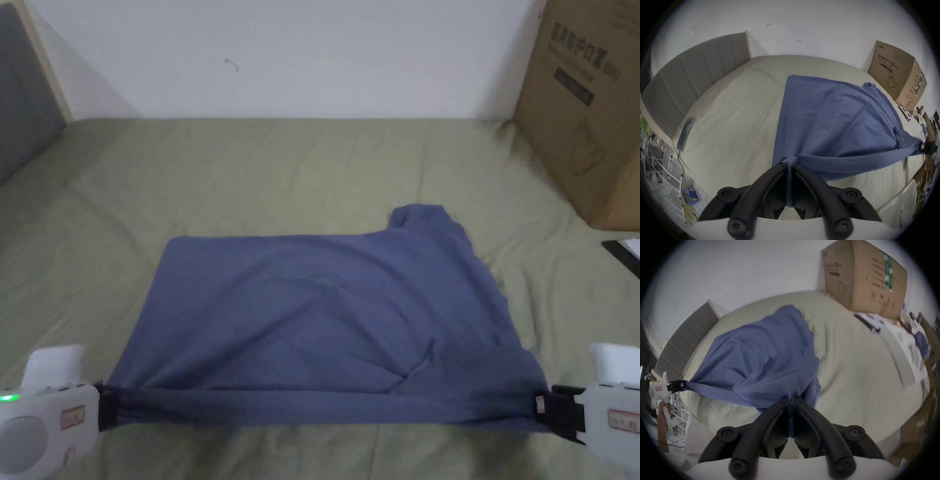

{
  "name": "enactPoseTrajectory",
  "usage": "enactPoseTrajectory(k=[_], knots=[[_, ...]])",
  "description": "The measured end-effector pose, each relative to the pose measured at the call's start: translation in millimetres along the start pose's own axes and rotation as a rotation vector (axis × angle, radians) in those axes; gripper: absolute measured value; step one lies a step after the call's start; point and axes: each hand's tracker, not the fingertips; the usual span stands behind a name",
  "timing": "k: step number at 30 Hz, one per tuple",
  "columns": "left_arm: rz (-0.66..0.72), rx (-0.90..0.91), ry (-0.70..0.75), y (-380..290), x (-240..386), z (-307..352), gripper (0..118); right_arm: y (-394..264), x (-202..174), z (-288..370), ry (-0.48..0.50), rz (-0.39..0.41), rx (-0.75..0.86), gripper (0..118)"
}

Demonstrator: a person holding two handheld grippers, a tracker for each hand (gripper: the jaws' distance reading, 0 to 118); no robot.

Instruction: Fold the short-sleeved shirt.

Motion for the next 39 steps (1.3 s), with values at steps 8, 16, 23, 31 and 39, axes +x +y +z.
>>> enactPoseTrajectory(k=[8,16,23,31,39], knots=[[0.058,0.003,0.006,-51.2,-4.4,28.7,0,-66.9,15.3,8.6,0.024,-0.062,-0.040,5],[0.110,0.022,0.017,-53.2,2.7,36.2,59,-68.4,-1.1,8.2,-0.021,0.019,-0.008,79],[0.096,-0.001,-0.069,-74.3,1.4,71.8,110,-77.8,-20.3,38.3,-0.129,0.205,0.051,79],[0.140,0.059,-0.052,-121.6,-0.9,86.3,3,-99.3,-51.9,67.9,-0.112,0.190,0.132,4],[0.218,0.092,-0.076,-106.3,-22.0,71.1,0,-100.1,-56.4,54.9,-0.084,0.149,0.106,0]])
